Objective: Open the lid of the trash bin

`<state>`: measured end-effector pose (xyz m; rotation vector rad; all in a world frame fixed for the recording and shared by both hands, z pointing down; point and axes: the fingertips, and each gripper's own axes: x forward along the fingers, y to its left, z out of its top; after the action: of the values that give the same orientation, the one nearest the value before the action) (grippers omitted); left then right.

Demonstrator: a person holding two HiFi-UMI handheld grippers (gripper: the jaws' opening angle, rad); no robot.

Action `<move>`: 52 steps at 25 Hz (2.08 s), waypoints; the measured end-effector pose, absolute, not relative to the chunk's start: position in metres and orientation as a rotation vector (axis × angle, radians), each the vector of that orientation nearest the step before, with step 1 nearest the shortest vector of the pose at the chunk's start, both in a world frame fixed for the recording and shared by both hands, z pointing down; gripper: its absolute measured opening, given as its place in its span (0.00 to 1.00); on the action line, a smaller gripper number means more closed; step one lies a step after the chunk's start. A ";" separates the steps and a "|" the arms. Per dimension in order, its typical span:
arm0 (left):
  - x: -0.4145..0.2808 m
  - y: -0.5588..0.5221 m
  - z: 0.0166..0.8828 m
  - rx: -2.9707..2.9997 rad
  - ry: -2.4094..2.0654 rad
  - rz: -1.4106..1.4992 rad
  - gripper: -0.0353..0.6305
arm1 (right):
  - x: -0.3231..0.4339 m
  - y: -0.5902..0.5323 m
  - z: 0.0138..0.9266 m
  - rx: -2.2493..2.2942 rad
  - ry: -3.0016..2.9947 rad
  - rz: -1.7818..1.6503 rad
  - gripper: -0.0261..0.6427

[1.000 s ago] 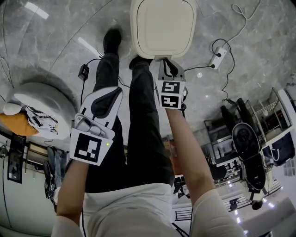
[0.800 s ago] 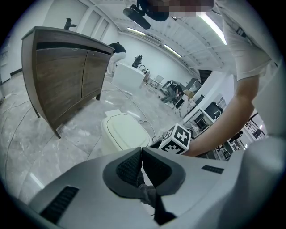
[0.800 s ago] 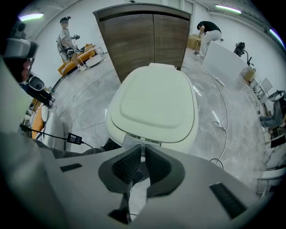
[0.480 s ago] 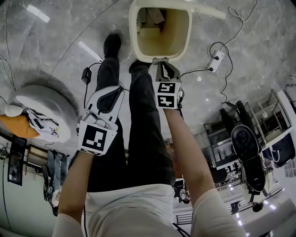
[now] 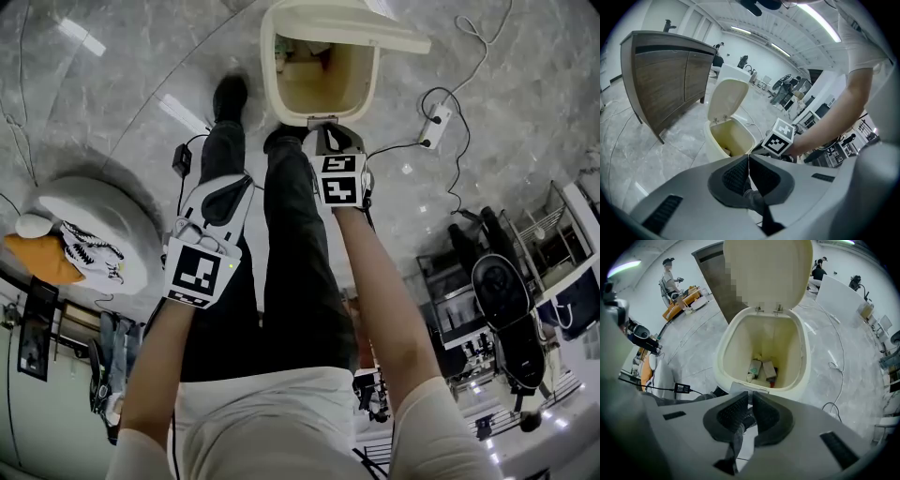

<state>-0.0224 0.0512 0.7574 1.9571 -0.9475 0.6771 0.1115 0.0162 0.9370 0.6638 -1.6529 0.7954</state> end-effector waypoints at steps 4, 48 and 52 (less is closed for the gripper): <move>-0.022 0.055 0.757 1.960 -0.944 0.682 0.08 | 0.114 0.013 0.935 0.677 -1.636 0.829 0.09; -0.034 0.016 0.582 2.076 -0.991 0.631 0.08 | 0.146 -0.032 0.674 0.872 -1.812 0.748 0.09; -0.039 0.003 0.567 2.115 -0.989 0.634 0.08 | 0.147 -0.042 0.649 0.920 -1.840 0.742 0.09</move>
<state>-0.0394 0.0029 0.5667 2.1154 -0.9895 0.6339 0.1467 -0.0421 0.6488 0.9200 -1.8396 0.7419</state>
